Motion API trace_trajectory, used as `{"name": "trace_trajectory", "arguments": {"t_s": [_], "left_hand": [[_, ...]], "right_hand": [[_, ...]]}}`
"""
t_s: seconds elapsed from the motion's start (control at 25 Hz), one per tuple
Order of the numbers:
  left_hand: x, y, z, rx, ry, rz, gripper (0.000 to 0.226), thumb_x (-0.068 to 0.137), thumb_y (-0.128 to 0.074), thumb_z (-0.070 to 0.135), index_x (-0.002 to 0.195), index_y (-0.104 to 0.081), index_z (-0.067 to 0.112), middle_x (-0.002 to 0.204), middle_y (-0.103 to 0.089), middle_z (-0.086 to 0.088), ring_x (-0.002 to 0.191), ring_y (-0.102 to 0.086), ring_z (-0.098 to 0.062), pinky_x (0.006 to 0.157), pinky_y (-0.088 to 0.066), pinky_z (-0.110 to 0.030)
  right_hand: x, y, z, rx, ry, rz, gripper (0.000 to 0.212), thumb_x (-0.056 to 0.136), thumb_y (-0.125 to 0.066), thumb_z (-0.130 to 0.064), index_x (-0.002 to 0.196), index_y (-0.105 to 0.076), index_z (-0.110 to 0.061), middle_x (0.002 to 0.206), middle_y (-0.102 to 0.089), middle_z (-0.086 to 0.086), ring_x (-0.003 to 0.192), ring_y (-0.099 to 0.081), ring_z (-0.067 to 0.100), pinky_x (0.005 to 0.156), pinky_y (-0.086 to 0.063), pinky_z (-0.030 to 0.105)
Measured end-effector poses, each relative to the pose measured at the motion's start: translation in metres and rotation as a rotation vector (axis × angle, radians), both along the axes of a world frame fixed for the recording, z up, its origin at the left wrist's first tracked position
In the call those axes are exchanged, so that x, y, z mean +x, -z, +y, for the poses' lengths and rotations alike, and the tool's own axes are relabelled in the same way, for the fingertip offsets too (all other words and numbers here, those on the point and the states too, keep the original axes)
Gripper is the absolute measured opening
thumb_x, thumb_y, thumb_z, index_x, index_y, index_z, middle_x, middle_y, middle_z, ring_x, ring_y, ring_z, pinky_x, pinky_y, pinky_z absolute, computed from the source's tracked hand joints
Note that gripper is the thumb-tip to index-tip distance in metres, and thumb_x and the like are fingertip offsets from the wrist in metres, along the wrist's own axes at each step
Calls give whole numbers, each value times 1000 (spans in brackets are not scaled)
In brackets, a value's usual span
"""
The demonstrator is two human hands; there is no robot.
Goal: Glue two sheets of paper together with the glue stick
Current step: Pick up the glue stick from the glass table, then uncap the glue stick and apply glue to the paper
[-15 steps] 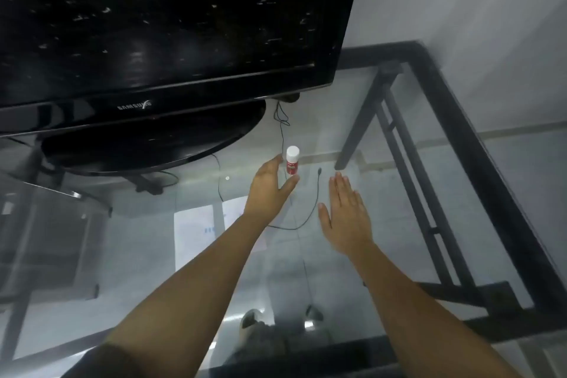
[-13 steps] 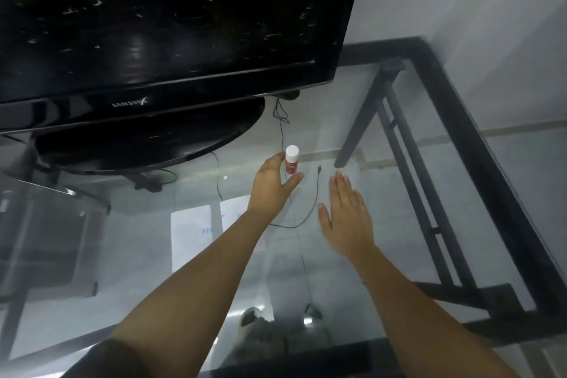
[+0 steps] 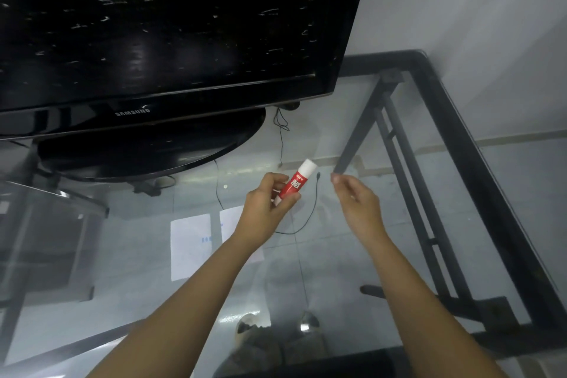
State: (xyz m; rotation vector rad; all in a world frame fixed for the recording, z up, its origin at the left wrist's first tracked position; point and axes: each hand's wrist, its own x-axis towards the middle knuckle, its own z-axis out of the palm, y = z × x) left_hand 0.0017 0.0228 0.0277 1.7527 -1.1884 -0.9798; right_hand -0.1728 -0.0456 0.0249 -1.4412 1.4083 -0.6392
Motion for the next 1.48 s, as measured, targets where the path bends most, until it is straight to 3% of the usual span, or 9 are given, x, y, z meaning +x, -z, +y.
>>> {"name": "trace_trajectory", "arguments": {"t_s": [0.16, 0.28, 0.44, 0.6, 0.76, 1.0, 1.12, 1.28, 1.48], "left_hand": [[1, -11, 1, -97, 27, -92, 19, 84, -64, 35, 98, -54, 29, 85, -58, 20, 80, -53, 2, 62, -42, -7], [3, -16, -1, -145, 76, -150, 20, 85, -63, 35, 100, -55, 26, 84, -57, 21, 81, -53, 0, 64, -42, -8], [21, -9, 7, -67, 64, -170, 21, 85, -62, 36, 102, -54, 26, 91, -60, 13, 77, -55, -5, 62, -42, -12], [44, -1, 22, 14, -53, -149, 21, 85, -62, 37, 101, -52, 30, 92, -58, 14, 81, -56, -5, 64, -42, -14], [48, -2, 26, 12, -17, -172, 20, 84, -63, 39, 100, -50, 35, 89, -55, 24, 82, -56, 2, 65, -43, -12], [51, -3, 27, 9, 3, -176, 25, 83, -63, 38, 104, -54, 28, 96, -59, 14, 84, -55, 4, 66, -42, -10], [48, -12, 26, -6, -22, -127, 22, 83, -63, 39, 102, -52, 34, 93, -57, 21, 85, -54, 7, 64, -42, -5], [41, -27, 20, -74, -88, -72, 21, 80, -66, 38, 98, -56, 36, 92, -57, 19, 87, -56, 0, 67, -43, -6], [27, -42, 22, -107, -144, 39, 23, 73, -75, 35, 76, -53, 31, 79, -62, 10, 73, -58, -2, 58, -45, -11]], "right_hand": [[15, -32, -5, -9, -80, -108, 32, 80, -61, -50, 109, -61, -36, 100, -64, -19, 90, -60, -6, 64, -45, 6], [25, -34, -9, -15, -55, -156, 27, 79, -67, -39, 103, -66, -27, 95, -68, -12, 86, -62, -5, 68, -46, 7], [32, -28, -19, 26, 126, -241, 15, 79, -66, -43, 92, -65, -37, 97, -68, -13, 92, -63, 0, 79, -47, 16], [35, -7, -21, -172, -44, -8, 25, 81, -68, -26, 106, -62, -25, 91, -64, -16, 82, -60, -8, 76, -49, 11], [36, 22, -18, -270, -180, 188, 27, 81, -69, -14, 106, -63, -6, 105, -64, 10, 90, -64, 20, 81, -47, 25], [35, 28, -16, -187, -178, 232, 56, 80, -70, -14, 131, -45, -9, 116, -60, 10, 104, -59, 21, 95, -47, 37], [34, 17, -8, -164, -155, 258, 67, 79, -71, -23, 136, -37, -14, 131, -46, 7, 113, -50, 17, 96, -44, 32], [45, -14, 18, -75, -42, 14, 28, 84, -62, -38, 111, -62, -29, 108, -61, -14, 102, -58, 5, 73, -43, 3], [62, -45, 31, 203, -73, -288, 12, 77, -62, -52, 80, -70, -44, 85, -71, -21, 87, -62, -8, 66, -45, 3]]}}
